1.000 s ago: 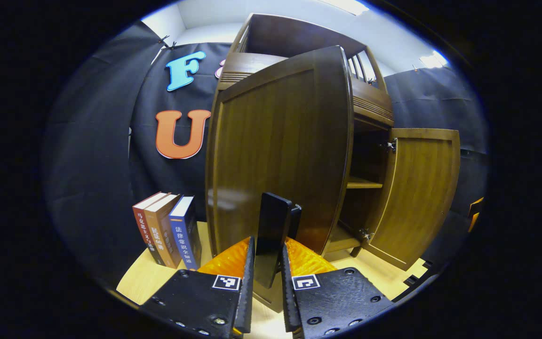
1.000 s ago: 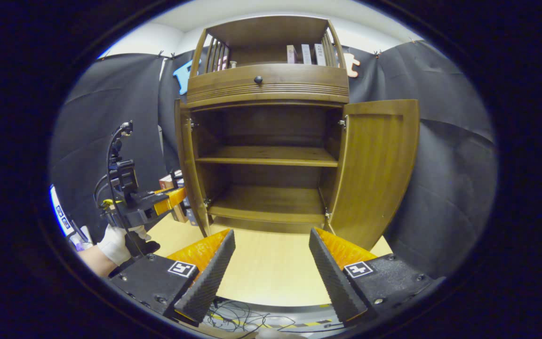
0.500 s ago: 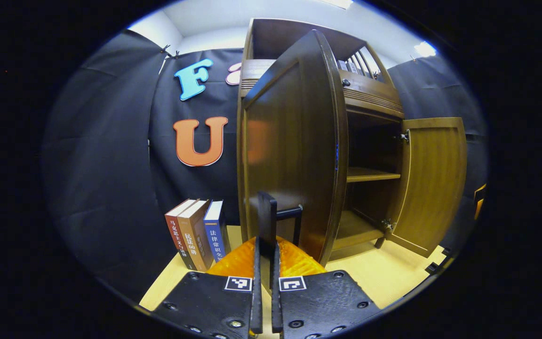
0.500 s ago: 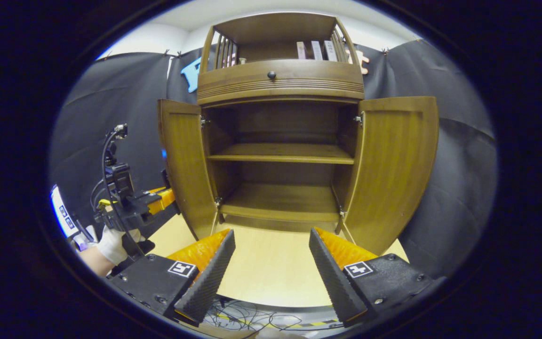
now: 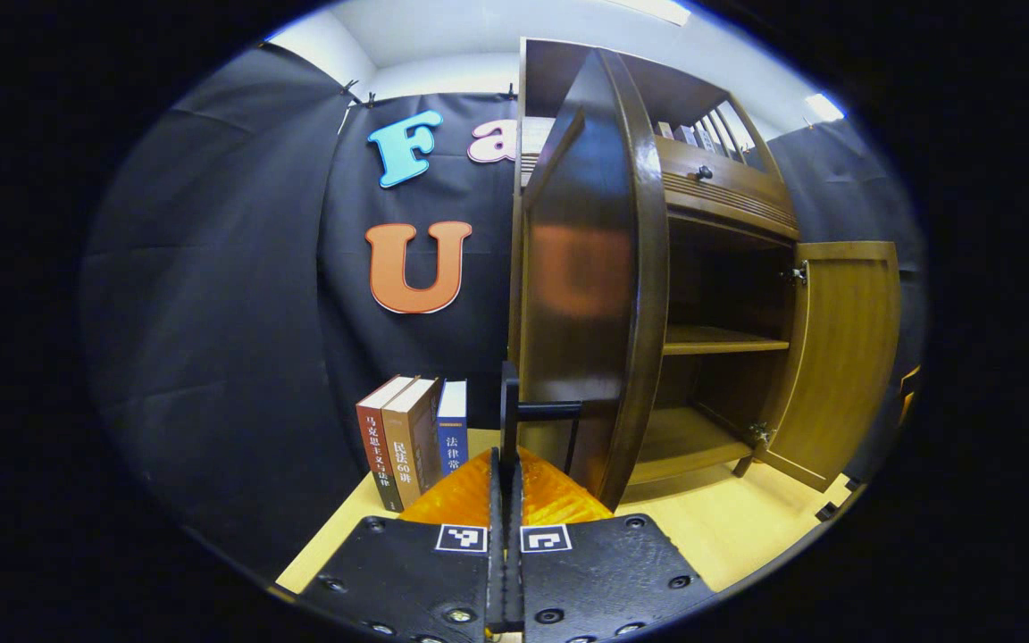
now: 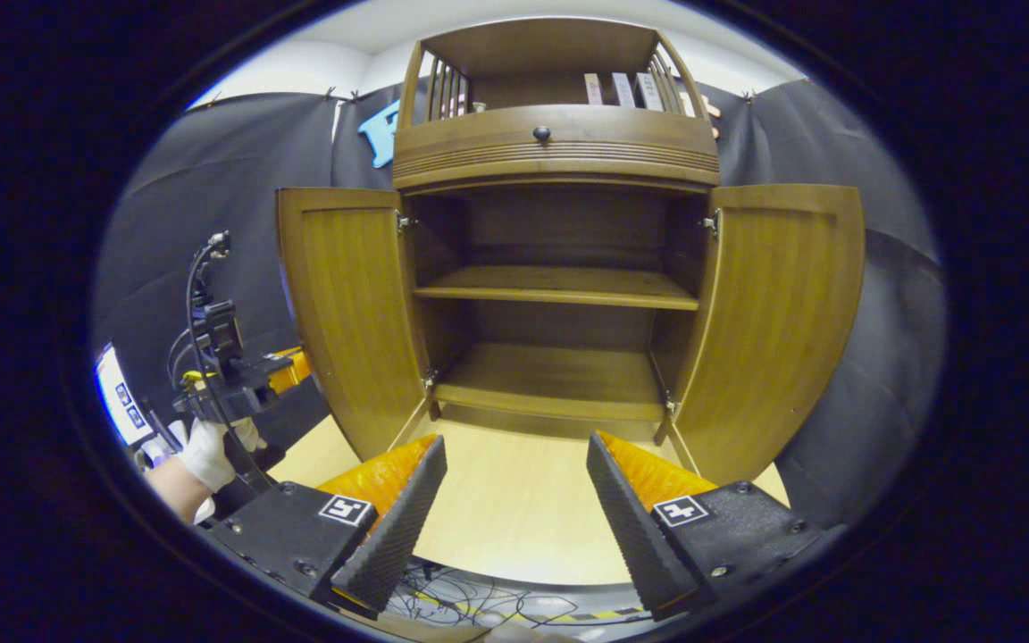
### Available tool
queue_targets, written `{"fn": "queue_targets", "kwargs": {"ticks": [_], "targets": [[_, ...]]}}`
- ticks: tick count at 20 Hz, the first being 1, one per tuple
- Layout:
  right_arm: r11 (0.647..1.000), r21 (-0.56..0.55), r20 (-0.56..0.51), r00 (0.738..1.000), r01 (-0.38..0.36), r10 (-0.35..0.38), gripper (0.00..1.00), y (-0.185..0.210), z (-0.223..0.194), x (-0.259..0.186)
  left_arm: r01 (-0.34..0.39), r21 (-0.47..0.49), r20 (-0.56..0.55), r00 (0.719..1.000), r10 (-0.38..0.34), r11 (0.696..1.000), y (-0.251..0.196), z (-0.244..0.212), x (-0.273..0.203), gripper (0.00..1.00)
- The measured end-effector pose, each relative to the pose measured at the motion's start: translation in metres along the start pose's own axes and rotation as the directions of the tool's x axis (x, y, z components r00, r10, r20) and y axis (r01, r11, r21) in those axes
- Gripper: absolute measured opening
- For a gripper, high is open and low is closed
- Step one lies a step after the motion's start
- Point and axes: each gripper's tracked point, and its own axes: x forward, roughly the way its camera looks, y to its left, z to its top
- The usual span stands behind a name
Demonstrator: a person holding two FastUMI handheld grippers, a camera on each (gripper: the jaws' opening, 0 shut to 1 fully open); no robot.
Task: Open the right door of the double-door shoe cabinet with the right hand, and open the left door with the left hand.
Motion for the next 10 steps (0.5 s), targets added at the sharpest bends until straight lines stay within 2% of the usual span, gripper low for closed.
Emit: {"fn": "queue_targets", "kwargs": {"ticks": [10], "targets": [[1.0, 0.0, -0.025, 1.0, -0.017, 0.017, 0.99, 0.006, -0.009, 0.003, 0.1, 0.033, 0.029, 0.995, -0.101, 0.994, 0.023, 0.002, 0.002, 0.0]]}}
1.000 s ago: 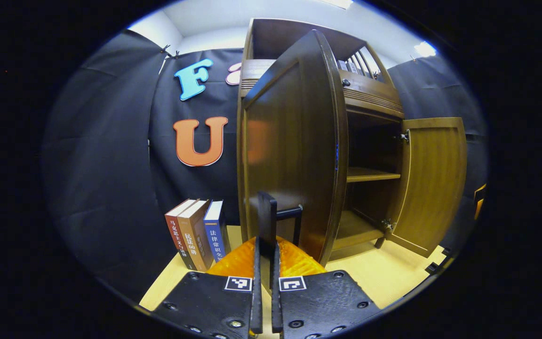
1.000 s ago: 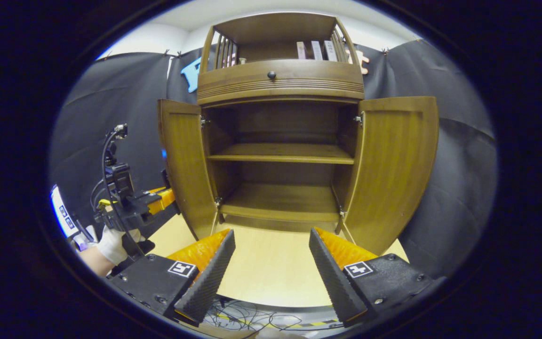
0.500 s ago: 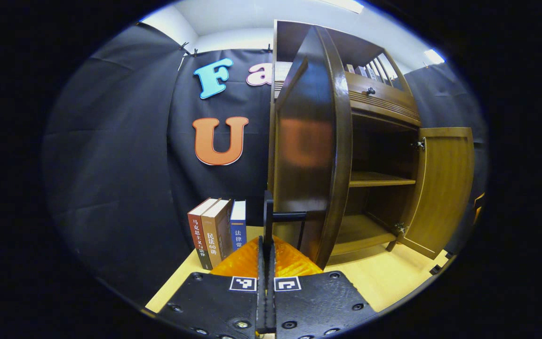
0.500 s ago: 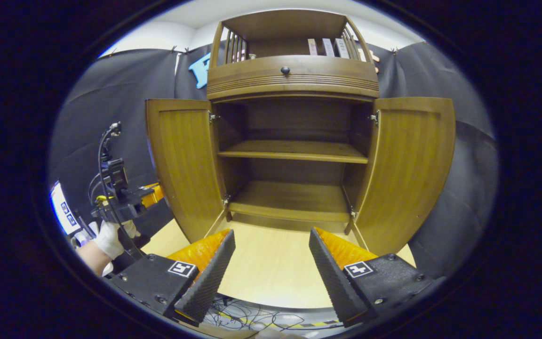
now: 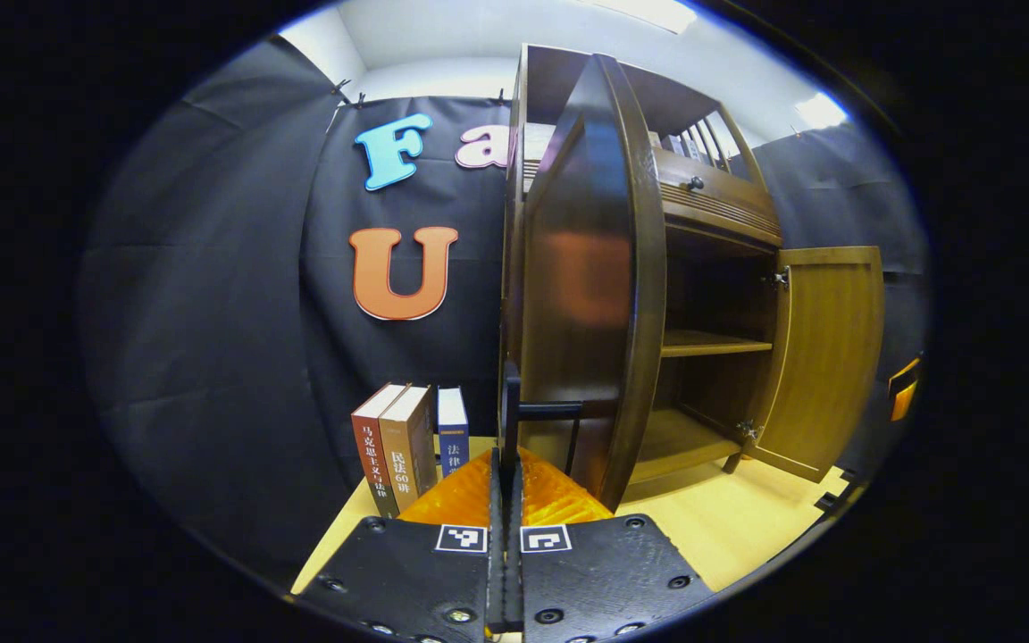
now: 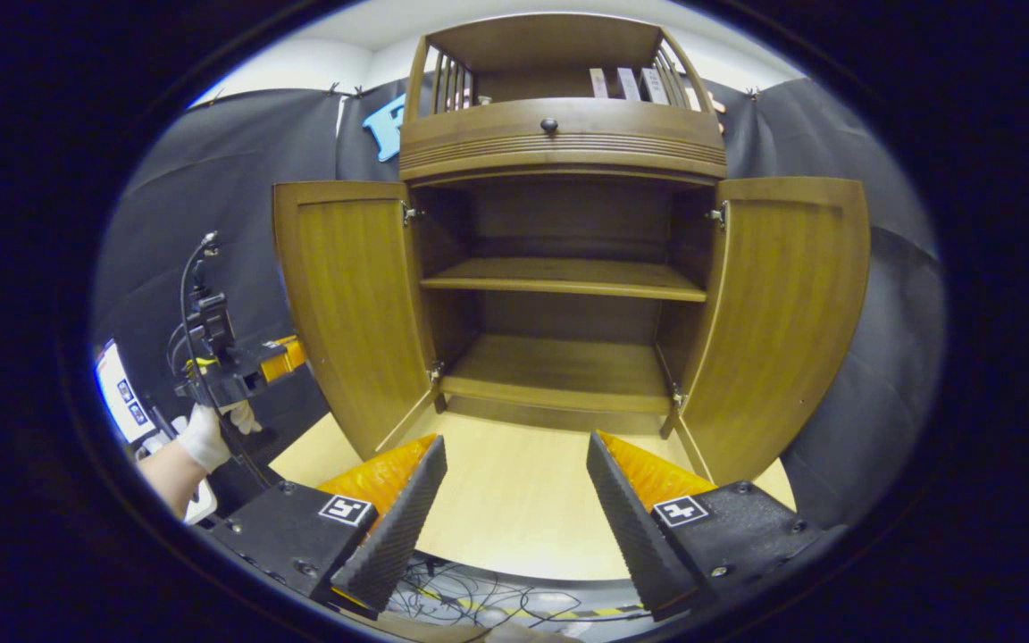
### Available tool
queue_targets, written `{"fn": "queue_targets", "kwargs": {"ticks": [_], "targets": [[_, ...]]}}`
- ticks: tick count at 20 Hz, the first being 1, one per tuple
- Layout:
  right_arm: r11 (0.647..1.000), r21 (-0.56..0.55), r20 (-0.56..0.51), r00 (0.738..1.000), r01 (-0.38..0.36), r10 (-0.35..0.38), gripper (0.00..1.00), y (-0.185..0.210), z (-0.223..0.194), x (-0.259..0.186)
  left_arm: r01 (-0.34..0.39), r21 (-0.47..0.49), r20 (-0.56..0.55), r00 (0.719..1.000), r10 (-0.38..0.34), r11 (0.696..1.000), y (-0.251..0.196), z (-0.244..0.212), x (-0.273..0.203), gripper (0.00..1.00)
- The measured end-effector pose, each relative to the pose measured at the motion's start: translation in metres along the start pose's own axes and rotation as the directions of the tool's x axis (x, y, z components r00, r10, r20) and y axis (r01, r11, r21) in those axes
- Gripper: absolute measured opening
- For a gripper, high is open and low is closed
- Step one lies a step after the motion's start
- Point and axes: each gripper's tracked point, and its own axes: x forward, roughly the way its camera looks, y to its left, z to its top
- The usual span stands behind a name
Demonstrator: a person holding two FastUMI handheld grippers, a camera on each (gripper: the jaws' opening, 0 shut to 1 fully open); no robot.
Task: Open the right door of the double-door shoe cabinet with the right hand, and open the left door with the left hand.
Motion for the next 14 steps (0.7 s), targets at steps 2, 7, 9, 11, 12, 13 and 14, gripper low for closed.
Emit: {"fn": "queue_targets", "kwargs": {"ticks": [2, 7, 9, 11, 12, 13, 14], "targets": [[1.0, 0.002, -0.002, 1.0, -0.004, 0.004, 0.99, 0.0, -0.001, 0.0, 0.031, 0.02, 0.0, 1.0, -0.031, 0.999, 0.009, -0.001, 0.001, 0.0], [1.0, -0.005, 0.007, 1.0, -0.007, 0.007, 0.99, -0.001, 0.004, -0.002, 0.121, 0.023, 0.002, 0.993, -0.121, 0.992, 0.023, 0.0, 0.003, 0.0], [1.0, -0.009, 0.014, 1.0, 0.0, 0.0, 0.99, -0.004, 0.005, -0.007, 0.176, 0.007, -0.006, 0.984, -0.176, 0.984, 0.019, -0.001, 0.003, 0.0], [1.0, -0.01, 0.015, 1.0, 0.008, -0.008, 0.99, -0.009, 0.004, -0.011, 0.213, -0.006, -0.028, 0.977, -0.213, 0.977, 0.02, -0.004, -0.002, 0.06], [1.0, -0.004, 0.019, 1.0, 0.01, -0.01, 0.99, -0.01, 0.005, -0.01, 0.219, 0.0, -0.019, 0.976, -0.219, 0.976, 0.023, -0.001, -0.007, 0.08], [1.0, 0.001, 0.02, 1.0, 0.009, -0.009, 0.99, -0.011, 0.005, -0.01, 0.21, 0.003, -0.012, 0.978, -0.21, 0.978, 0.029, 0.001, -0.01, 0.22], [1.0, 0.004, 0.019, 1.0, 0.012, -0.012, 0.99, -0.014, 0.006, -0.009, 0.203, -0.004, -0.019, 0.979, -0.203, 0.979, 0.033, -0.001, -0.014, 0.37]]}}
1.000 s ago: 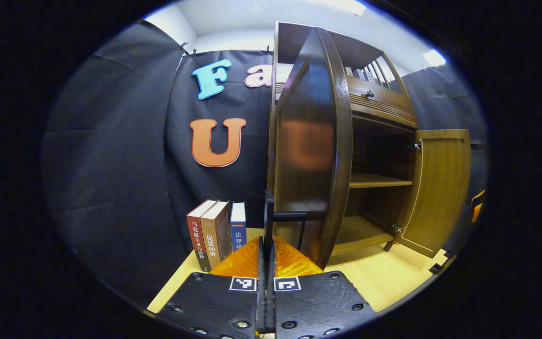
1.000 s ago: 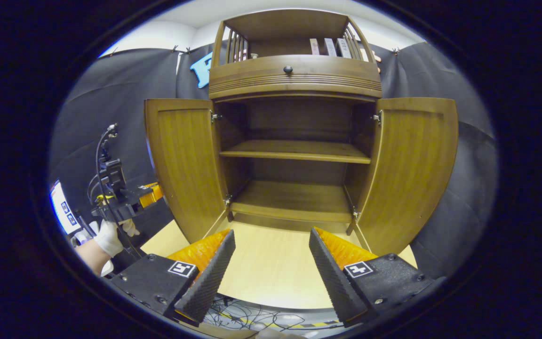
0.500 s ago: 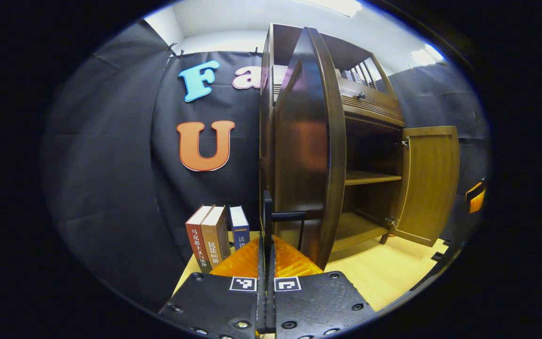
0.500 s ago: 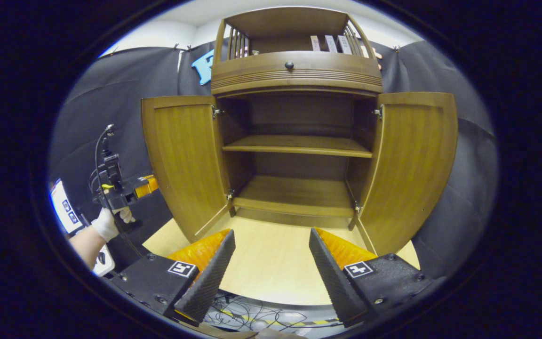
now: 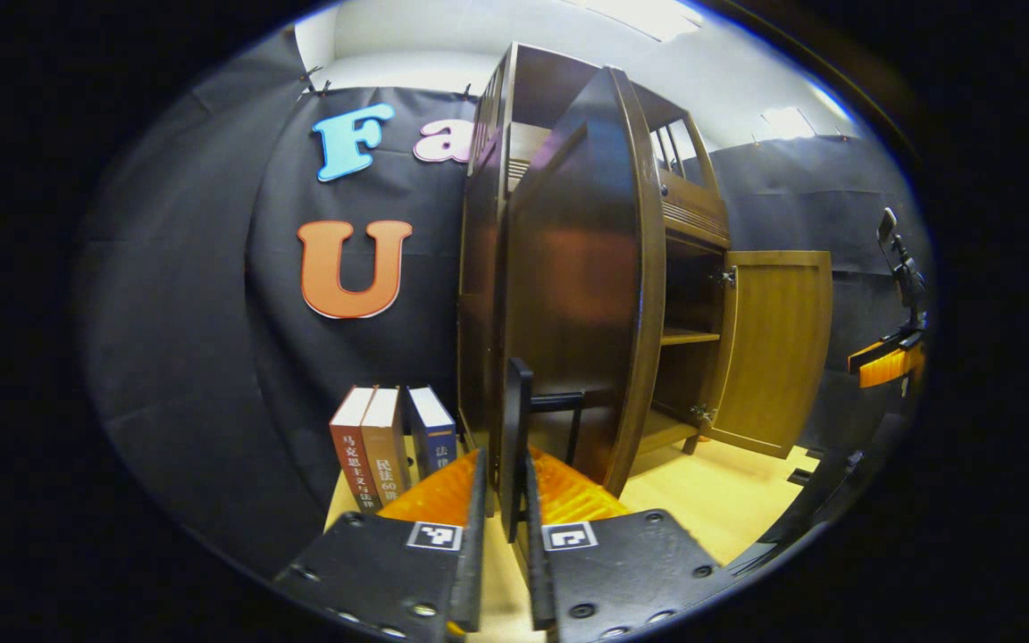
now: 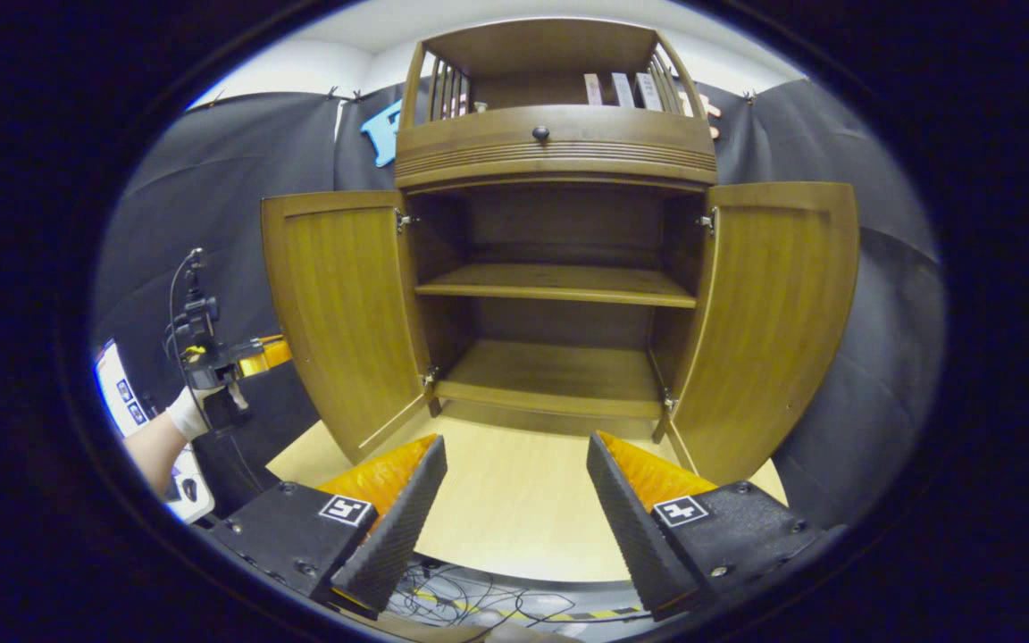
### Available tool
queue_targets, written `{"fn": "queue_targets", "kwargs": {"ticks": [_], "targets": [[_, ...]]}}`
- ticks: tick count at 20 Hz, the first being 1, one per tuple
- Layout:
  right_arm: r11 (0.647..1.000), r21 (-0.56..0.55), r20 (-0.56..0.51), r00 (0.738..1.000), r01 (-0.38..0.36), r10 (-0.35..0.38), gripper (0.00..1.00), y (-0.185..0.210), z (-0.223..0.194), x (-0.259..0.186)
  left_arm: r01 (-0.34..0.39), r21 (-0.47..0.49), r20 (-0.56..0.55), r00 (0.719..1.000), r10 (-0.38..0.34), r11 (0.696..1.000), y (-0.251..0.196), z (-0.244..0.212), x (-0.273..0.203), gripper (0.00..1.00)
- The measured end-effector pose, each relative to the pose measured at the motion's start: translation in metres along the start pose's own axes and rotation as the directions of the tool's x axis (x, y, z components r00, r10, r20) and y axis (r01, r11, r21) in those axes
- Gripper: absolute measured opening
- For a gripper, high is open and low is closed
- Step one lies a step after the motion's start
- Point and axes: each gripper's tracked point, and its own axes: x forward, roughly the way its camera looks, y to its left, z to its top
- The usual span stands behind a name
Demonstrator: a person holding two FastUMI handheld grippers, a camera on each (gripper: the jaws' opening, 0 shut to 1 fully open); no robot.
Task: Open the right door of the double-door shoe cabinet with the right hand, and open the left door with the left hand.
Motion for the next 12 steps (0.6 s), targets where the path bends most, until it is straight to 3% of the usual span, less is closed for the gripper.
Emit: {"fn": "queue_targets", "kwargs": {"ticks": [4, 5, 6, 7, 12], "targets": [[1.0, 0.004, 0.002, 1.0, 0.01, -0.01, 0.99, -0.006, 0.003, 0.006, -0.078, 0.022, -0.052, 0.996, 0.079, 0.997, 0.01, -0.012, -0.031, 1.0], [1.0, 0.009, 0.004, 1.0, 0.014, -0.014, 0.99, -0.008, 0.004, 0.009, -0.095, 0.032, -0.062, 0.993, 0.097, 0.995, 0.009, -0.014, -0.039, 0.94], [1.0, 0.013, 0.005, 1.0, 0.014, -0.014, 0.99, -0.009, 0.003, 0.01, -0.113, 0.034, -0.062, 0.991, 0.115, 0.993, 0.005, -0.013, -0.046, 1.0], [1.0, 0.014, 0.007, 1.0, 0.013, -0.013, 0.99, -0.009, 0.004, 0.013, -0.136, 0.029, -0.053, 0.989, 0.137, 0.99, 0.0, -0.011, -0.052, 0.93], [1.0, 0.014, 0.022, 1.0, 0.002, -0.002, 0.99, -0.013, 0.012, 0.021, -0.272, 0.057, -0.002, 0.962, 0.272, 0.961, -0.034, 0.024, -0.073, 0.96]]}}
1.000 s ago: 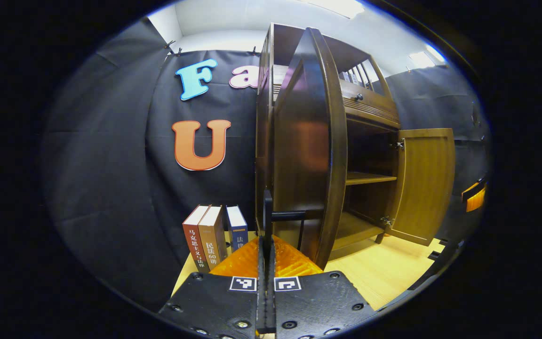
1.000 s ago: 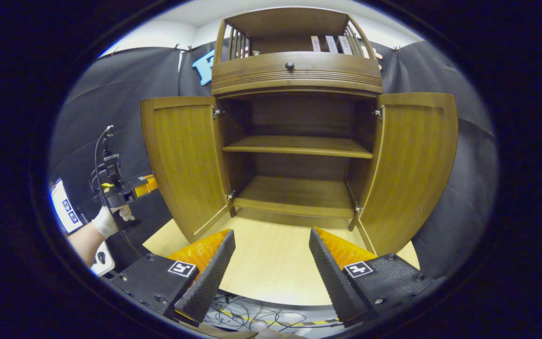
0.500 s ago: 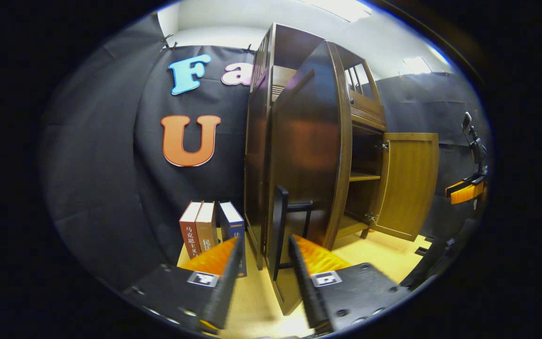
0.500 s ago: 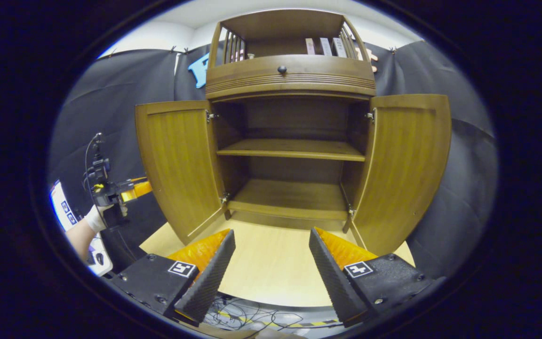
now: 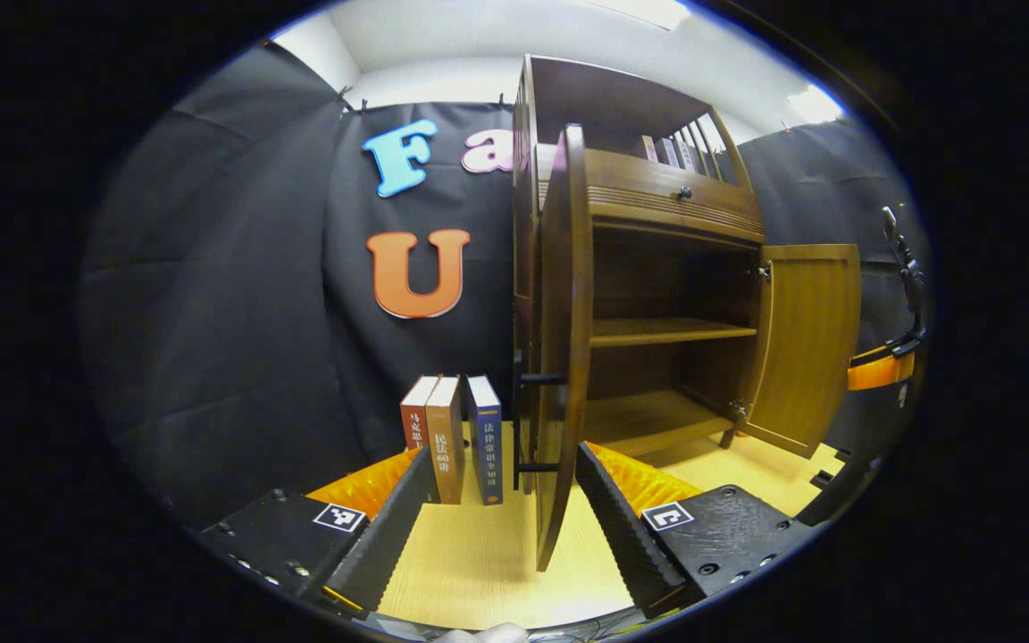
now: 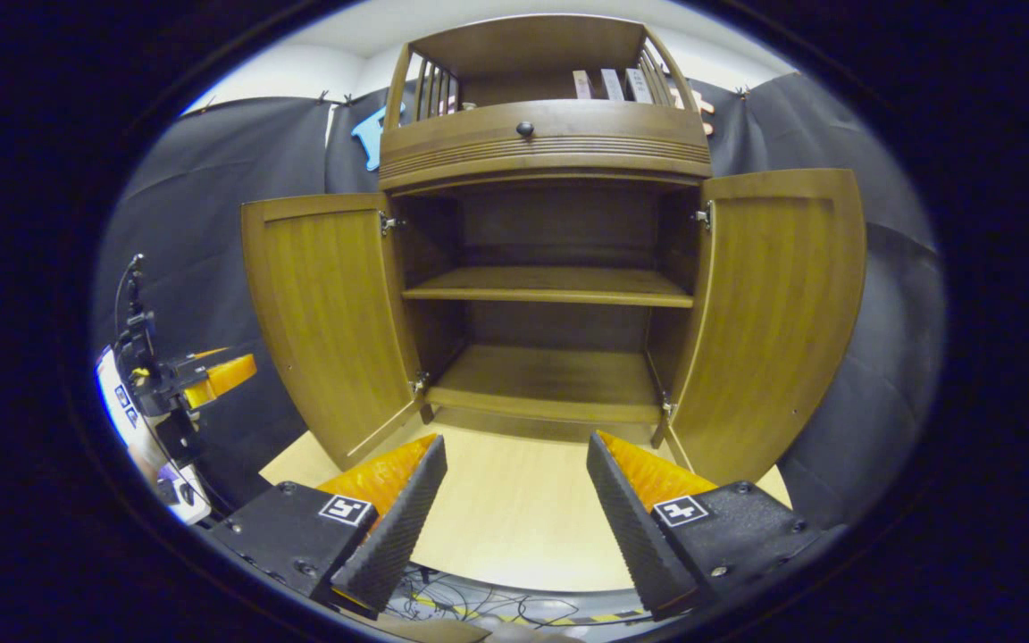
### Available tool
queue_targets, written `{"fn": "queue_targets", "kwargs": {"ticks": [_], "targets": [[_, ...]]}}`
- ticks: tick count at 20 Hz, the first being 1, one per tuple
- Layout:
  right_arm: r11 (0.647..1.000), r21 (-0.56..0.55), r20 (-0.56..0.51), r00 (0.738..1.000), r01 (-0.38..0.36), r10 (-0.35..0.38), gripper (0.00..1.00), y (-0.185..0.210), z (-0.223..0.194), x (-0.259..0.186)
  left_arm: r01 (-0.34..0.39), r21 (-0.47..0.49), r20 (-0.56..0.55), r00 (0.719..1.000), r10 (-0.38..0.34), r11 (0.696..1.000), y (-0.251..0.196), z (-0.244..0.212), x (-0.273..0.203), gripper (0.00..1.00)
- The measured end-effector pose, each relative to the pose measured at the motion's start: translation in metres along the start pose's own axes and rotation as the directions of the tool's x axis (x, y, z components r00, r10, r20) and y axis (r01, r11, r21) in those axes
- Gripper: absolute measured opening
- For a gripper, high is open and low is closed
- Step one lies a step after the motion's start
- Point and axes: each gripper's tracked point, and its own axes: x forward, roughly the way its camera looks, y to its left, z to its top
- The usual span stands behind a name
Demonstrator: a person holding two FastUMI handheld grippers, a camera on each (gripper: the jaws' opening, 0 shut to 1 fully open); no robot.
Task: Open the right door of the double-door shoe cabinet with the right hand, and open the left door with the left hand.
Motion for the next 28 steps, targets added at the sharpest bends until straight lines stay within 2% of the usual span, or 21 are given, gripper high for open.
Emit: {"fn": "queue_targets", "kwargs": {"ticks": [3, 4, 6, 7, 10, 11, 12, 13, 14, 16, 21, 22, 23, 28], "targets": [[1.0, -0.004, 0.015, 1.0, 0.009, -0.009, 0.99, -0.008, 0.006, 0.003, -0.05, 0.038, 0.054, 0.997, 0.048, 0.998, -0.028, 0.033, -0.005, 1.0], [1.0, -0.005, 0.023, 1.0, 0.014, -0.014, 0.99, -0.011, 0.008, 0.003, -0.044, 0.021, 0.078, 0.996, 0.042, 0.999, -0.041, 0.046, -0.005, 0.96], [0.999, -0.009, 0.043, 0.999, 0.033, -0.032, 0.99, -0.017, 0.013, 0.0, -0.027, -0.009, 0.095, 0.995, 0.028, 1.0, -0.07, 0.061, -0.002, 1.0], [0.999, -0.006, 0.053, 0.998, 0.043, -0.043, 0.99, -0.021, 0.015, -0.002, -0.033, -0.028, 0.091, 0.995, 0.035, 0.999, -0.078, 0.065, 0.001, 0.96], [0.996, 0.01, 0.078, 0.993, 0.087, -0.088, 1.0, -0.034, 0.018, -0.007, -0.017, -0.075, 0.09, 0.996, 0.023, 0.997, -0.11, 0.071, 0.014, 0.96], [0.994, 0.014, 0.086, 0.99, 0.109, -0.11, 0.99, -0.041, 0.019, -0.009, -0.018, -0.063, 0.09, 0.996, 0.024, 0.998, -0.12, 0.07, 0.019, 0.96], [0.992, 0.02, 0.094, 0.987, 0.128, -0.129, 1.0, -0.047, 0.019, -0.011, -0.019, -0.045, 0.083, 0.996, 0.022, 0.999, -0.127, 0.067, 0.024, 1.0], [0.989, 0.028, 0.099, 0.984, 0.143, -0.145, 1.0, -0.052, 0.019, -0.013, -0.012, -0.034, 0.075, 0.997, 0.014, 0.999, -0.137, 0.062, 0.029, 0.96], [0.986, 0.037, 0.104, 0.981, 0.161, -0.164, 0.99, -0.058, 0.019, -0.017, 0.003, -0.038, 0.061, 0.998, 0.0, 0.999, -0.148, 0.058, 0.033, 1.0], [0.978, 0.062, 0.115, 0.972, 0.198, -0.204, 1.0, -0.071, 0.019, -0.023, 0.032, -0.069, 0.025, 0.999, -0.03, 0.997, -0.168, 0.048, 0.038, 0.96], [0.952, 0.126, 0.134, 0.946, 0.279, -0.295, 1.0, -0.099, 0.019, -0.035, 0.057, -0.047, -0.002, 0.998, -0.058, 0.997, -0.183, 0.04, 0.043, 0.96], [0.948, 0.132, 0.13, 0.943, 0.29, -0.306, 1.0, -0.102, 0.017, -0.036, 0.068, -0.049, -0.007, 0.998, -0.069, 0.996, -0.186, 0.04, 0.044, 1.0], [0.944, 0.141, 0.129, 0.94, 0.299, -0.317, 0.99, -0.105, 0.016, -0.037, 0.079, -0.049, -0.015, 0.997, -0.079, 0.996, -0.19, 0.039, 0.044, 0.96], [0.939, 0.152, 0.154, 0.931, 0.308, -0.33, 0.99, -0.106, 0.022, -0.042, 0.103, -0.049, -0.013, 0.995, -0.104, 0.993, -0.196, 0.044, 0.046, 0.96]]}}
